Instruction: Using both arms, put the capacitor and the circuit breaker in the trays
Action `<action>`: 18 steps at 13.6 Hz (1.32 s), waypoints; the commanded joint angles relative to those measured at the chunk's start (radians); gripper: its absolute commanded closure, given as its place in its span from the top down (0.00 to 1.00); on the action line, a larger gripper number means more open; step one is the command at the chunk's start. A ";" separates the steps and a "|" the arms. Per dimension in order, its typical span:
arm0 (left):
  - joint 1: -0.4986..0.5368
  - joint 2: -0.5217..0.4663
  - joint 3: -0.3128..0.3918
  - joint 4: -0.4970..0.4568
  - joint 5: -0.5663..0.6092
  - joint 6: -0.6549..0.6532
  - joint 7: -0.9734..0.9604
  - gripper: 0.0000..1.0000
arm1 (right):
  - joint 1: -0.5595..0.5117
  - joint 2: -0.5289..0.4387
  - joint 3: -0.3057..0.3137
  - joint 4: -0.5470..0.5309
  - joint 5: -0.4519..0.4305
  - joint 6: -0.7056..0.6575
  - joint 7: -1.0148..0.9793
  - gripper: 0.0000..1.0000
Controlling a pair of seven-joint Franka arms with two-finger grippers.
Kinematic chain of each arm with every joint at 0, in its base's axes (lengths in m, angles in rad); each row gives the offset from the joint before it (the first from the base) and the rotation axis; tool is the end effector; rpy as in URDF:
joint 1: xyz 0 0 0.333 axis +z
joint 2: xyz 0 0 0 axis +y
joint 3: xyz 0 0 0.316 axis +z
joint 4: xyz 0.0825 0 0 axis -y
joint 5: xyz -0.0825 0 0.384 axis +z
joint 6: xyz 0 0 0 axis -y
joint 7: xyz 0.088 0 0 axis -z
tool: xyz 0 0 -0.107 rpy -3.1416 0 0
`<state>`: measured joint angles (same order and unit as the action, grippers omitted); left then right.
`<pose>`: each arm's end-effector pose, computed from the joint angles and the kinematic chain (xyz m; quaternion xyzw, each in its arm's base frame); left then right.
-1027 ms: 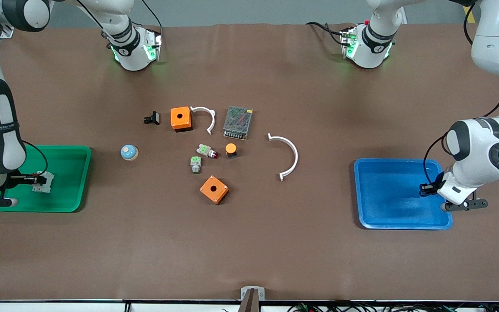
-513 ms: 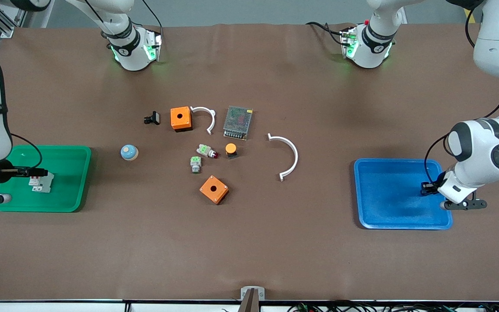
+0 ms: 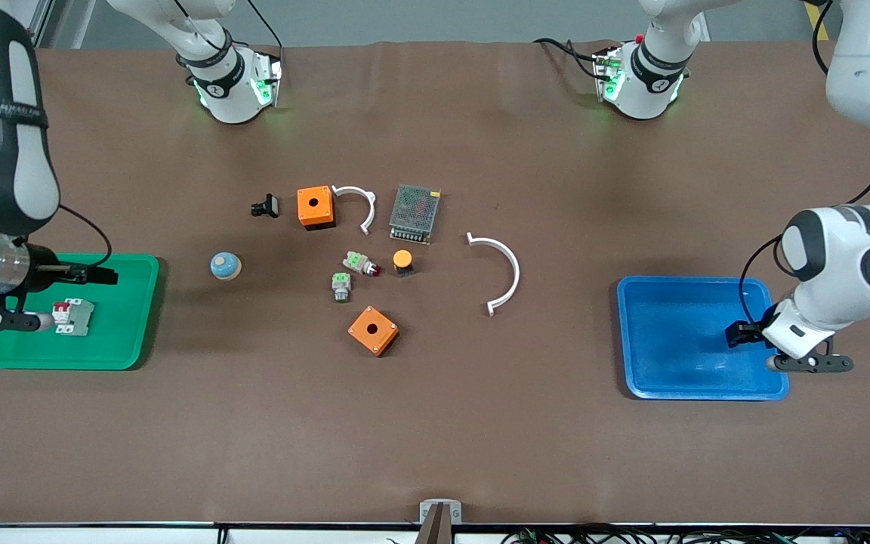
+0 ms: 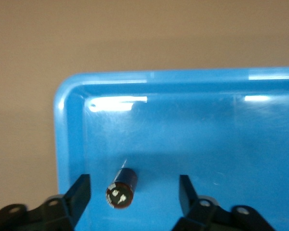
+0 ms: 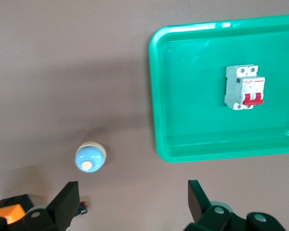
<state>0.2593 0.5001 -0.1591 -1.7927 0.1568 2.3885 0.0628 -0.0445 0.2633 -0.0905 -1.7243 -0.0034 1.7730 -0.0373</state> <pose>0.6603 0.0769 0.2844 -0.9982 0.0242 -0.0505 0.0232 0.6045 -0.0786 0.4139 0.9931 -0.0477 -0.1073 0.0043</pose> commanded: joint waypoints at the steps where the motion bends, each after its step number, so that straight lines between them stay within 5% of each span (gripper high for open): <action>1: 0.005 -0.106 -0.034 0.103 0.001 -0.223 0.008 1.00 | 0.032 -0.119 -0.006 -0.072 0.016 -0.007 0.028 0.99; 5: 0.003 -0.218 -0.086 0.251 0.001 -0.495 -0.001 1.00 | 0.035 -0.220 -0.006 -0.069 0.014 -0.064 0.027 1.00; 9: 0.003 -0.377 -0.132 0.268 -0.025 -0.643 -0.001 1.00 | 0.035 -0.265 -0.006 -0.037 0.016 -0.099 0.013 1.00; 12: 0.005 -0.448 -0.137 0.268 -0.091 -0.732 0.011 1.00 | 0.029 -0.257 -0.011 0.092 0.011 -0.191 0.016 1.00; 16: -0.204 -0.554 0.033 0.223 -0.160 -0.831 -0.032 1.00 | 0.014 -0.256 -0.014 0.176 0.014 -0.202 0.016 1.00; 18: -0.250 -0.580 0.056 0.204 -0.171 -0.850 -0.066 1.00 | 0.014 -0.256 -0.012 0.198 0.014 -0.202 0.014 1.00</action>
<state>0.0516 -0.0320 -0.1376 -1.5408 0.0053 1.5501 0.0229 -0.0200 0.0044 -0.1097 -1.5594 -0.0031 1.5877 -0.0237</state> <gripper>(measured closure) 0.000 0.000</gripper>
